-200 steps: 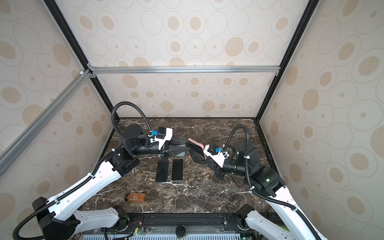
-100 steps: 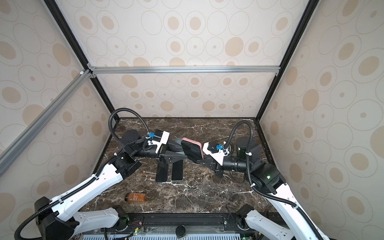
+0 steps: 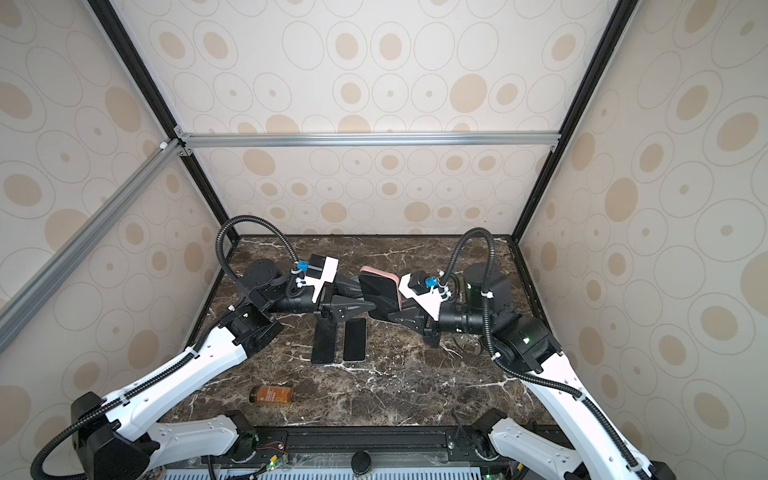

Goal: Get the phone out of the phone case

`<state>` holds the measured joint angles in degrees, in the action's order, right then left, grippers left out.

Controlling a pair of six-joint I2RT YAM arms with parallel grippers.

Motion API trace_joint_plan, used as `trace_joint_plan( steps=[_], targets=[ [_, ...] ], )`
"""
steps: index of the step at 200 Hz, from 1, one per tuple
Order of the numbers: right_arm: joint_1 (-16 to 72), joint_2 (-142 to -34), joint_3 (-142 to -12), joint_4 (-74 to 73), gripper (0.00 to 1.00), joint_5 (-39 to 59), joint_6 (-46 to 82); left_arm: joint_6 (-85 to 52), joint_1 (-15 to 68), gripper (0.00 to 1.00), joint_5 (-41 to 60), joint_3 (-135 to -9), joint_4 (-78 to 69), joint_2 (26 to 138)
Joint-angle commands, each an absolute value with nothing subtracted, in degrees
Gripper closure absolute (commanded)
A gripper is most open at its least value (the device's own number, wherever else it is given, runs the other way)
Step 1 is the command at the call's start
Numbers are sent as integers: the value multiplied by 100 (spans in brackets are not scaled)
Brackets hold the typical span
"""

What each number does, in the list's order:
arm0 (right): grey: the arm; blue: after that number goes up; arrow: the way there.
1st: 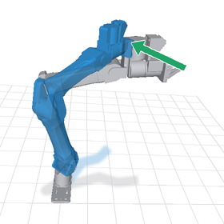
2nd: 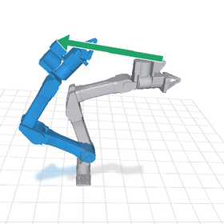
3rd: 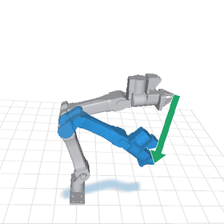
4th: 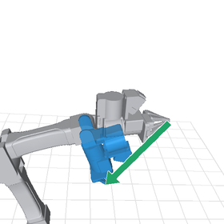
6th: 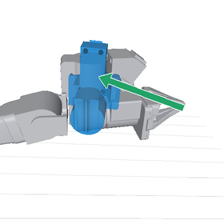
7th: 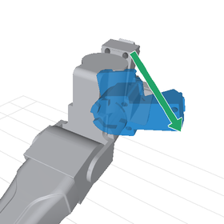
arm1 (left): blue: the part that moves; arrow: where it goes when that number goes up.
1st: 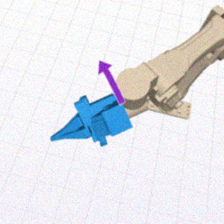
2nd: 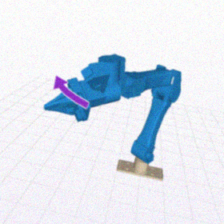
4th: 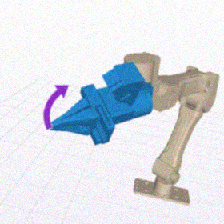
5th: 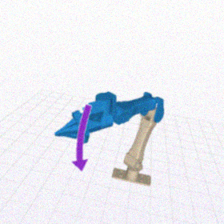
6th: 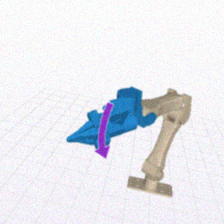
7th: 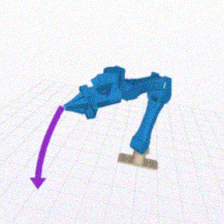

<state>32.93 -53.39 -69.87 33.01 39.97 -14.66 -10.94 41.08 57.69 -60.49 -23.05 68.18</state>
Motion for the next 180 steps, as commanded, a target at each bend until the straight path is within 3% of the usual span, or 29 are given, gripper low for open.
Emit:
trace_joint_plan(
  steps=[1,20,43,51,72,92,126,152,180],
  targets=[
    [3376,-5403,-7205,2026,100,4337,-1338,-922,4352,78,6149,-6021,-1861,6950],
    [3380,-5291,-7141,2127,100,4230,-1425,-860,4323,84,6045,-6029,-1840,6818],
    [3376,-5121,-7052,2357,96,4114,-1544,-656,4263,100,5863,-6098,-1647,6653],
    [3376,-5041,-7013,2478,89,4059,-1587,-538,4231,100,5770,-6163,-1388,6606],
    [3376,-4743,-6851,2767,60,3660,-1644,39,4210,100,5123,-6393,-680,6442],
    [3380,-4423,-6718,2749,48,3011,-1425,679,4210,100,4223,-6622,22,6356],
    [3377,-4600,-7231,3226,45,2178,-972,1994,4454,100,3130,-7092,1304,6503],
    [3381,-5359,-8240,4318,45,2346,-925,2733,4975,100,2227,-7190,1701,6565],
    [3375,-6020,-9089,5194,45,2547,-984,3041,5171,100,2060,-7189,1719,6574]
  ],
)
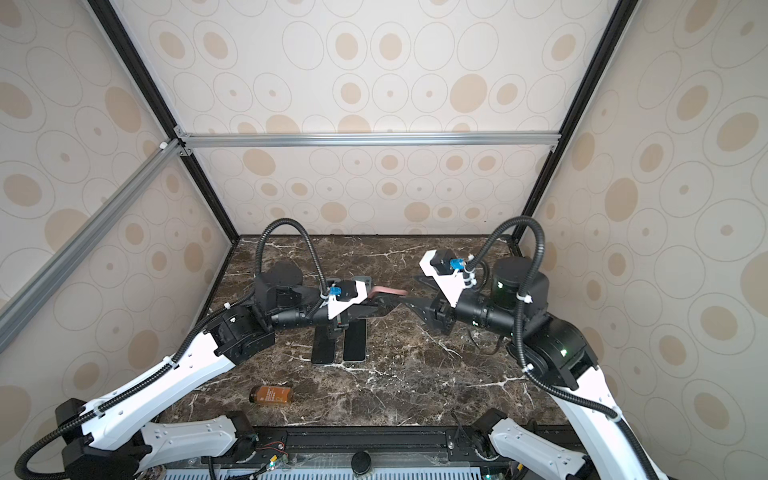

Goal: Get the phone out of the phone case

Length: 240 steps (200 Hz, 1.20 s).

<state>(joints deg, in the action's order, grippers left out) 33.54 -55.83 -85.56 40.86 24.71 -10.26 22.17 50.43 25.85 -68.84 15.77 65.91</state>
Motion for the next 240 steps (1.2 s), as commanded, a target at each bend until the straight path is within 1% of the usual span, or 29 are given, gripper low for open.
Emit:
trace_joint_plan(
  steps=[1,45,84,113,188,212,240],
  targets=[
    [3375,-6042,-9115,5229,45,2561,-989,3045,5174,100,2054,-7189,1721,6579],
    [3380,-6716,-9882,5936,45,3102,-1066,3277,5265,100,1964,-7310,1842,6714],
    [3373,-6953,-9984,6105,46,3488,-1321,3312,5300,100,2012,-7426,1915,6828],
    [3378,-7176,-10068,6327,48,3307,-1465,3313,5313,100,2030,-7478,1950,6847],
    [3392,-7348,-9919,6188,52,2596,-1436,3301,5361,100,2048,-7453,1970,6833],
    [3441,-7267,-9697,6116,54,2249,-1753,3282,5370,100,2104,-7428,1917,6803],
    [3482,-7019,-9156,5788,56,2028,-2278,3254,5370,100,2222,-7400,1838,6750]
  ],
)
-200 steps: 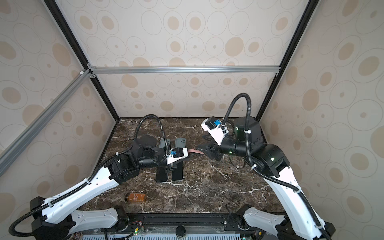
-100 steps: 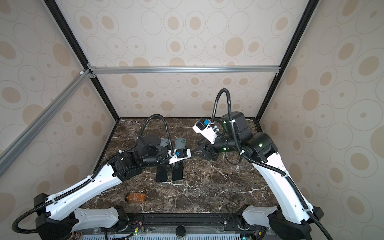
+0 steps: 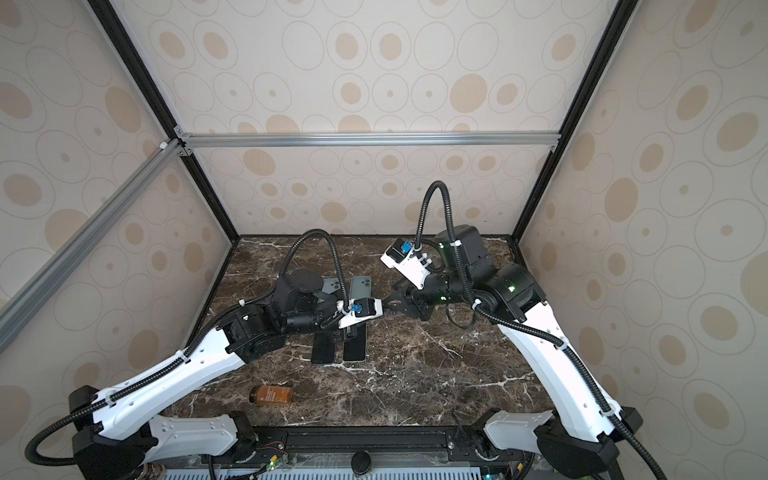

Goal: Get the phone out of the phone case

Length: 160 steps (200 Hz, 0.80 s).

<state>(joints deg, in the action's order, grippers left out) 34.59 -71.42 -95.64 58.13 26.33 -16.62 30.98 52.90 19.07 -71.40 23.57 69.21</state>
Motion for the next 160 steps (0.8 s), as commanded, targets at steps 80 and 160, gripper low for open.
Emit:
trace_joint_plan(
  steps=[80,160],
  targets=[
    [3485,-7089,-9162,6176,68,2857,-2741,3238,5370,100,2078,-7366,1789,6706],
    [3401,-7296,-9400,6075,96,3287,-1391,3062,5370,100,1979,-7053,1370,6478]
  ],
)
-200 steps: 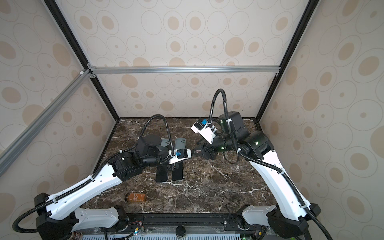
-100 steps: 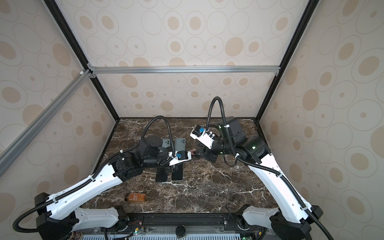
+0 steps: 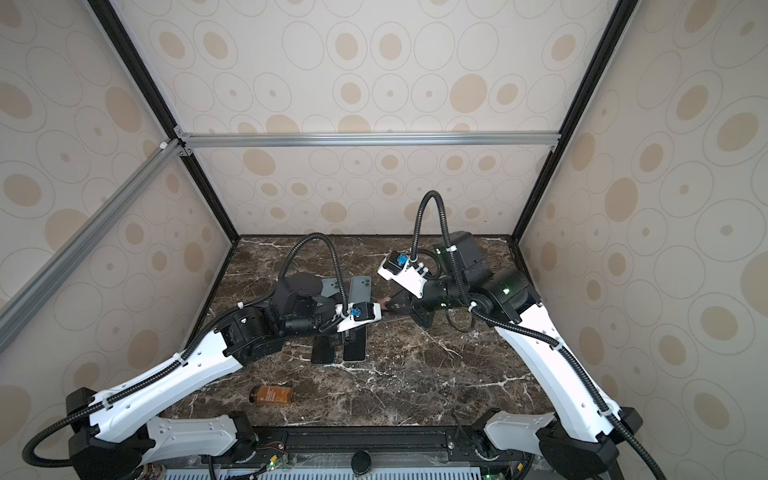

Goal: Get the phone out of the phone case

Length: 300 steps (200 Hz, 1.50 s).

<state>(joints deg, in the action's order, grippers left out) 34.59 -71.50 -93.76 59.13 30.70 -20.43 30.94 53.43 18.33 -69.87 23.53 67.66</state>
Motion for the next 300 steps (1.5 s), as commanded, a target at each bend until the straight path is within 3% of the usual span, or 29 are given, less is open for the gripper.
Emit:
trace_joint_plan(
  steps=[1,41,69,114,143,219,262,300],
  targets=[
    [3384,-7300,-9398,6052,96,3287,-1350,3056,5370,100,1987,-7051,1366,6473],
    [2511,-7584,-9254,5246,100,3681,125,2599,5370,100,2786,-6565,792,6206],
    [2335,-7347,-8827,4635,100,3193,672,2144,5348,100,2856,-6118,284,5945],
    [2325,-6315,-7226,3848,100,1194,1375,308,5317,100,1424,-5676,-160,6110],
    [2319,-5893,-6450,3794,100,-35,1907,-929,5320,100,1092,-5750,42,6576],
    [2320,-5371,-5391,3373,100,-534,2479,-3325,5287,100,-328,-6056,1472,7386],
    [2320,-4755,-4561,2360,100,-404,1924,-3908,4894,100,627,-6324,1164,8088],
    [2110,-4573,-4419,2386,100,-429,1985,-4012,4648,100,1133,-6271,559,8575]
  ],
)
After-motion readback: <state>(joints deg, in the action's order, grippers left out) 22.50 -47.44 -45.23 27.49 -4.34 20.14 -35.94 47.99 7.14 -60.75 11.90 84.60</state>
